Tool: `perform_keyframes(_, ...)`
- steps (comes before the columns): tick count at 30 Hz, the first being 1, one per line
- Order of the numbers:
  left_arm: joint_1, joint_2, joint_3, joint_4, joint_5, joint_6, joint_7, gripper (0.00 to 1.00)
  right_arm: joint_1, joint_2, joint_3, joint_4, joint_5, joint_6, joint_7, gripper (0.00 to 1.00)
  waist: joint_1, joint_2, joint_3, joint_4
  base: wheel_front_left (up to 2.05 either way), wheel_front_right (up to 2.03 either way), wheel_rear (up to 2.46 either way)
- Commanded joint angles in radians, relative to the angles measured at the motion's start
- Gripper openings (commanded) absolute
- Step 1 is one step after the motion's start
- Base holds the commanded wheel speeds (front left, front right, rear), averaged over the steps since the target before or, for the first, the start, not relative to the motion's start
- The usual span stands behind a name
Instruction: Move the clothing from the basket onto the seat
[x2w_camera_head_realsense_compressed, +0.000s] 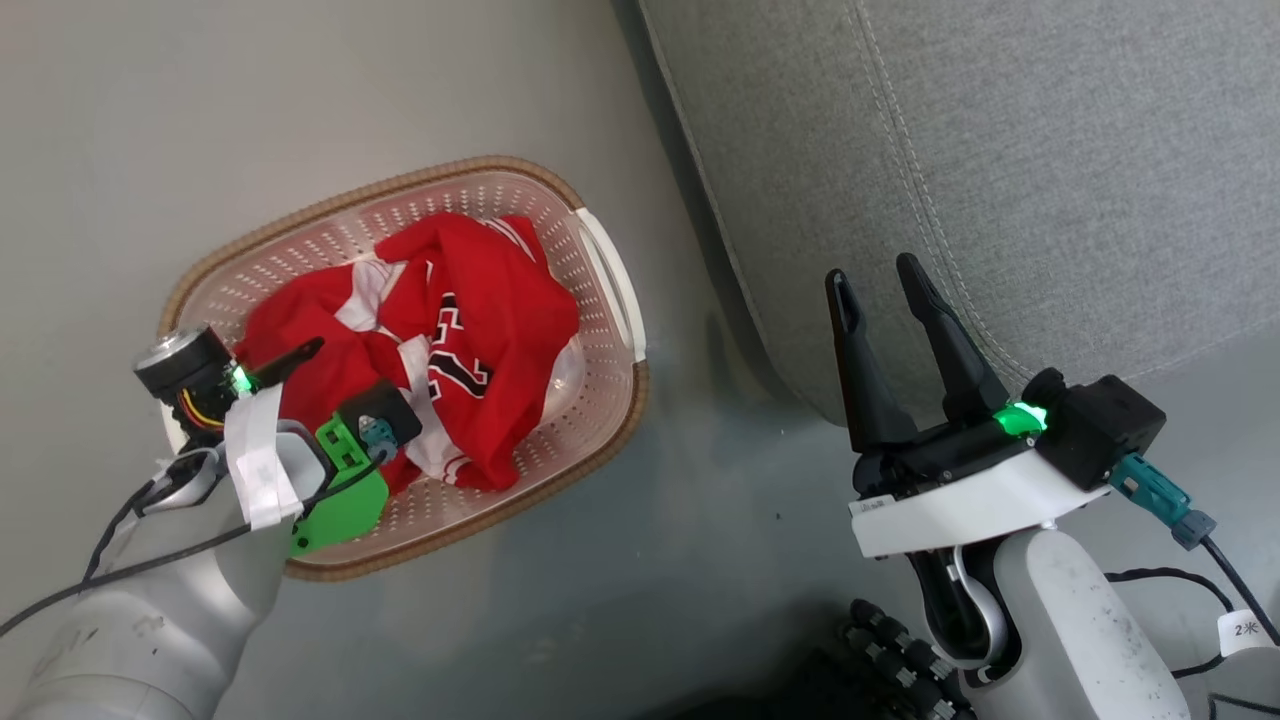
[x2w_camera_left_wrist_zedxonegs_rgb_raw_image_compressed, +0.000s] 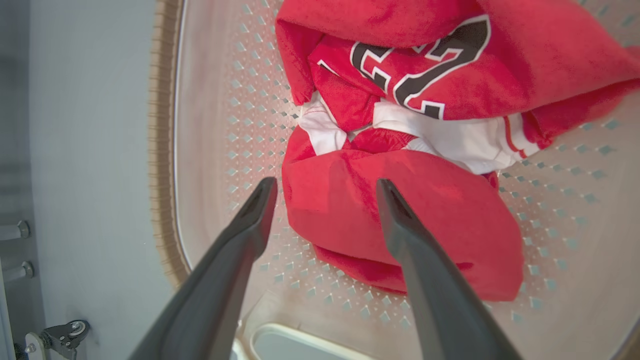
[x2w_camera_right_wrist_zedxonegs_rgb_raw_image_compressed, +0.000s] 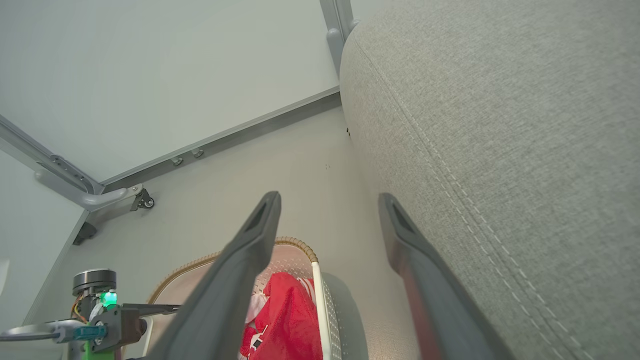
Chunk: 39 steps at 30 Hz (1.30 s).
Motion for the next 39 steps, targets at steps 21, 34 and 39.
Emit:
perform_keyframes(21,-0.225,0.021,-0.16,0.098,0.106,-0.043,0.462,1.0,-0.065,0.001,0.102,-0.031,0.11,0.0,-0.003,1.0,-0.0001,-0.0001,0.23,-0.156,0.0,0.0,0.0)
perform_keyframes(34,-0.206,-0.002,-0.38,0.1,-0.191,-0.047,0.756,1.0,-0.028,0.001,0.139,-0.064,0.116,0.0,-0.003,1.0,-0.0001,-0.0001,0.261,-0.175,0.0,0.0,0.0)
perform_keyframes(39,-0.276,0.006,-0.523,0.101,-0.335,-0.047,0.791,1.0,-0.01,0.001,0.13,-0.084,0.11,0.0,-0.003,1.0,-0.0001,-0.0001,0.281,-0.165,0.0,0.0,0.0)
